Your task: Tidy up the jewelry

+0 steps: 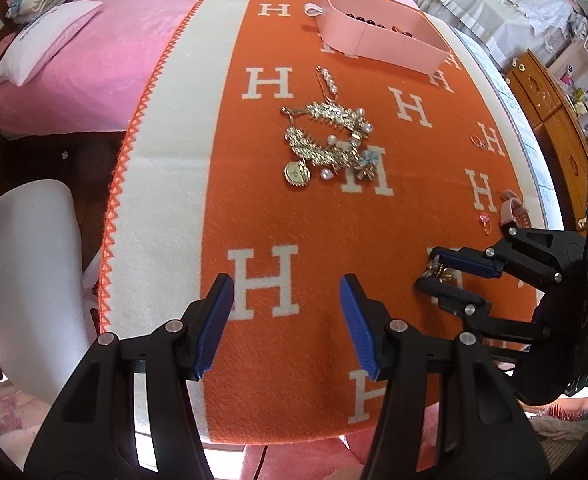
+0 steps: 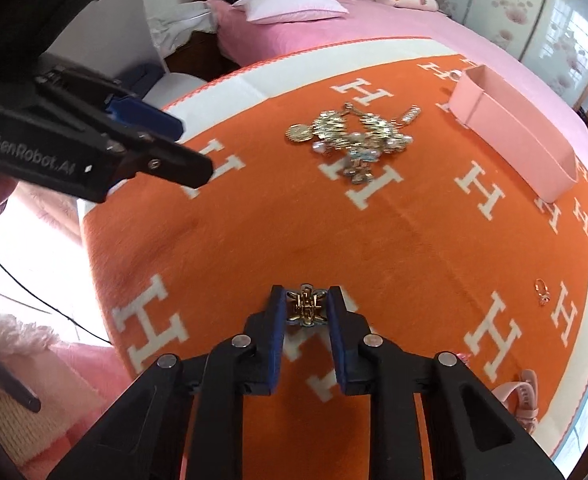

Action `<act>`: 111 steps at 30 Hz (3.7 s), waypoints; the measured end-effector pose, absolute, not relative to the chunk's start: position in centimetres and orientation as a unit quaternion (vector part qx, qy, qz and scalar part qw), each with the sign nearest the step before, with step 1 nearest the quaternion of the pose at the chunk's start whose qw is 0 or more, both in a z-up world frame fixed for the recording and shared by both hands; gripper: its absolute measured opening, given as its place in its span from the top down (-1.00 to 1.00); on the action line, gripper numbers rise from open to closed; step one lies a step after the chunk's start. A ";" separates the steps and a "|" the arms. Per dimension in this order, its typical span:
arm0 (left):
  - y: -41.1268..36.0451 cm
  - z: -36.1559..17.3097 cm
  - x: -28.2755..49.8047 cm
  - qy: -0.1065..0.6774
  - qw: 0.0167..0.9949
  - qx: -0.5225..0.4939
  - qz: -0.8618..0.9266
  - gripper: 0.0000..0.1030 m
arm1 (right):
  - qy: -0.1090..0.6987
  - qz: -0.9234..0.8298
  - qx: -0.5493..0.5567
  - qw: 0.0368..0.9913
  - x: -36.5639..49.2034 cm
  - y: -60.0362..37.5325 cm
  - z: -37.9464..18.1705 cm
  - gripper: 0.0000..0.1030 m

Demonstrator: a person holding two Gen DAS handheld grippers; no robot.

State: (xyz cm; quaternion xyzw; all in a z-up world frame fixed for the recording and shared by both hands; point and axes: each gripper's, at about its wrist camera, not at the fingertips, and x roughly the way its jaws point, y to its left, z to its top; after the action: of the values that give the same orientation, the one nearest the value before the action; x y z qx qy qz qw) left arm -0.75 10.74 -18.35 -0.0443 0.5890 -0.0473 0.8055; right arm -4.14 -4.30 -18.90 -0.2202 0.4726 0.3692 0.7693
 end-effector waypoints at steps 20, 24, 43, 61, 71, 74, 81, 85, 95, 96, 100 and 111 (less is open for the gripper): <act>8.3 -20.0 5.4 0.532 0.835 0.112 -0.084 0.22 | 0.515 0.311 -0.095 0.793 1.7 -7.8 -18.9 0.61; 7.8 -20.5 5.3 0.531 0.828 0.134 -0.117 0.22 | 0.515 0.311 -0.086 0.794 1.8 -7.7 -19.0 0.61; 7.4 -21.0 5.4 0.519 0.830 0.142 -0.146 0.69 | 0.518 0.304 -0.054 0.797 2.3 -8.1 -18.9 0.61; 3.8 -13.3 6.5 0.510 0.850 0.073 -0.110 0.69 | 0.509 0.306 -0.025 0.804 3.7 -9.4 -13.2 0.61; 0.5 -4.7 15.4 0.465 0.878 0.027 -0.113 0.69 | 0.449 0.274 0.017 0.851 11.7 -12.8 -3.9 0.61; -0.3 -3.1 18.2 0.458 0.882 0.015 -0.112 0.69 | 0.436 0.263 0.038 0.860 14.8 -14.0 -1.6 0.61; -1.9 -3.5 23.5 0.462 0.881 0.012 -0.099 0.69 | 0.435 0.238 0.053 0.867 21.3 -15.4 -0.7 0.61; -2.5 -5.3 25.7 0.474 0.876 0.017 -0.090 0.69 | 0.462 0.227 0.052 0.856 24.3 -15.2 -3.3 0.61; -2.4 -10.1 28.4 0.501 0.863 0.028 -0.066 0.68 | 0.509 0.210 0.038 0.834 28.2 -14.6 -9.9 0.61; -2.3 -10.3 28.6 0.502 0.862 0.029 -0.064 0.68 | 0.512 0.210 0.038 0.832 28.4 -14.7 -10.3 0.60; -2.1 -11.1 29.1 0.509 0.858 0.025 -0.067 0.63 | 0.525 0.211 0.044 0.823 29.1 -14.9 -11.5 0.48; -1.3 -10.6 28.9 0.517 0.855 0.015 -0.049 -0.07 | 0.522 0.194 0.079 0.827 29.2 -16.9 -11.5 0.16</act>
State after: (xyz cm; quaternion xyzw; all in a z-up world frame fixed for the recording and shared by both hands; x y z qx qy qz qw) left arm 28.94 -1.27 -10.63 0.0146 0.5165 -0.0487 0.8548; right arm 29.22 -16.92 -11.52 0.0793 0.5219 0.1942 0.8268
